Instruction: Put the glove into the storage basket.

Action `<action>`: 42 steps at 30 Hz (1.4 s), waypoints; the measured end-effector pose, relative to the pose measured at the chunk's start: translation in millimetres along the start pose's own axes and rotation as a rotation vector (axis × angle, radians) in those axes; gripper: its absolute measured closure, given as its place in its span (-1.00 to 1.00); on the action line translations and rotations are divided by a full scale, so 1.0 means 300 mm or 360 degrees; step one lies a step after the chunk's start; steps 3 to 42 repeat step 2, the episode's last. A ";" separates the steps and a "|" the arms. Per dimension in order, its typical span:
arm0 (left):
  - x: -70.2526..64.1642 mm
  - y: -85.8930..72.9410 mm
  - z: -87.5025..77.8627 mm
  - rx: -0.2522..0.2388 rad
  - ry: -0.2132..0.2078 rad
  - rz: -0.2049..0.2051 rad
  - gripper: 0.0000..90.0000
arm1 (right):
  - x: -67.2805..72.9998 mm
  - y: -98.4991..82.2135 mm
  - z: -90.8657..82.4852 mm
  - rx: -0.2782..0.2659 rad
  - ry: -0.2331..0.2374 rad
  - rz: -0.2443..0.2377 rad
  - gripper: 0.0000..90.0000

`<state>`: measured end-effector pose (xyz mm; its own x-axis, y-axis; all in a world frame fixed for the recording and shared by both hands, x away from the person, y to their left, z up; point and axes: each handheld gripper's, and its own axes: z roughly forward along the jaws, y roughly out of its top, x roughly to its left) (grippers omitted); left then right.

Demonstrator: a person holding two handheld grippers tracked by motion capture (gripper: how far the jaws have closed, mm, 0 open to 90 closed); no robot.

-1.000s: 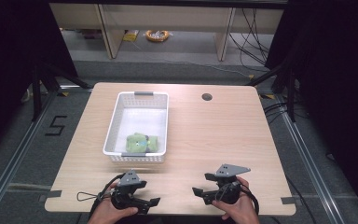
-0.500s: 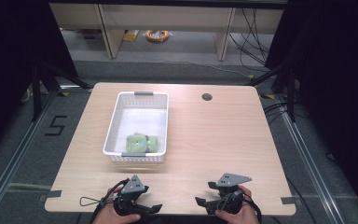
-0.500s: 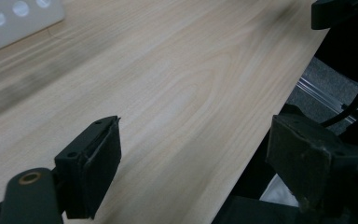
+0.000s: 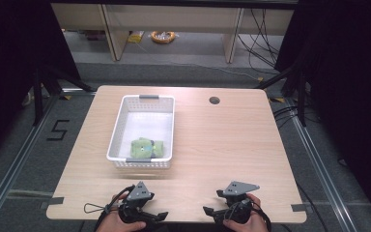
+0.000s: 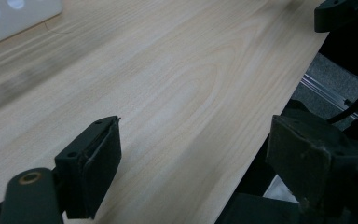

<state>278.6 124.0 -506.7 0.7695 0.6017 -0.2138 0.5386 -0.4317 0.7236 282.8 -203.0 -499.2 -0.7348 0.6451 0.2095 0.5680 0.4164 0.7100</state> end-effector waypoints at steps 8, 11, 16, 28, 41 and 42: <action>-0.004 -0.001 0.005 -0.0024 0.0001 -0.0042 -0.61 | -0.001 0.000 -0.003 0.0000 -0.0022 -0.0003 -0.51; -0.004 -0.001 0.005 -0.0024 0.0001 -0.0042 -0.61 | -0.001 0.000 -0.003 0.0000 -0.0022 -0.0003 -0.51; -0.004 -0.001 0.005 -0.0024 0.0001 -0.0042 -0.61 | -0.001 0.000 -0.003 0.0000 -0.0022 -0.0003 -0.51; -0.004 -0.001 0.005 -0.0024 0.0001 -0.0042 -0.61 | -0.001 0.000 -0.003 0.0000 -0.0022 -0.0003 -0.51; -0.004 -0.001 0.005 -0.0024 0.0001 -0.0042 -0.61 | -0.001 0.000 -0.003 0.0000 -0.0022 -0.0003 -0.51; -0.004 -0.001 0.005 -0.0024 0.0001 -0.0042 -0.61 | -0.001 0.000 -0.003 0.0000 -0.0022 -0.0003 -0.51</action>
